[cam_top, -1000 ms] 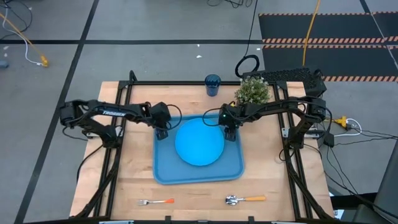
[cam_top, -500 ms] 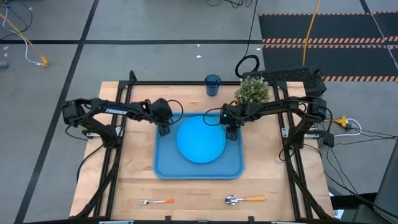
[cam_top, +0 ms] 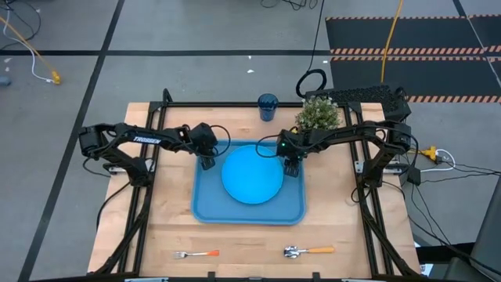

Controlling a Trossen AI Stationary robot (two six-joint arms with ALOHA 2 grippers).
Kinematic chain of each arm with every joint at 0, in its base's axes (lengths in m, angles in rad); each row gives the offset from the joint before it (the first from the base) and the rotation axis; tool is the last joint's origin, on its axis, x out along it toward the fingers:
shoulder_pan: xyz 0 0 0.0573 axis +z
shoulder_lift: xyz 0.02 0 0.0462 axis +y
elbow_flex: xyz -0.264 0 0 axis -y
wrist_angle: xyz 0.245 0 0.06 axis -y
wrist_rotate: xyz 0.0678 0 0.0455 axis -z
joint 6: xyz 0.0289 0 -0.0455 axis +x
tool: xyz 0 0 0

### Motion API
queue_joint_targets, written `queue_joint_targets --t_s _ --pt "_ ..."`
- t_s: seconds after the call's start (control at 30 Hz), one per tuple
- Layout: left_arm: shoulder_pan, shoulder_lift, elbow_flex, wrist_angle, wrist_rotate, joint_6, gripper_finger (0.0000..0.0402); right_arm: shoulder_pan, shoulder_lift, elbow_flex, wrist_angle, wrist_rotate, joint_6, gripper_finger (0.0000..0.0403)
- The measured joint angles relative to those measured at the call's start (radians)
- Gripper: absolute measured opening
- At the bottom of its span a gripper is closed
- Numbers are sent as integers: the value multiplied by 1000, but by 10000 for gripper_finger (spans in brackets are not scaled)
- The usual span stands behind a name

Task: Pick and place plate/cup/fork/spoon on tray
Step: Move the blue tray to the center of the table

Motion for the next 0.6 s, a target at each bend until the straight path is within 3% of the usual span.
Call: queue_joint_targets --t_s 0.6 --pt "-42 0 0 -10 -8 -21 143 -32 0 -1 12 15 -10 171"
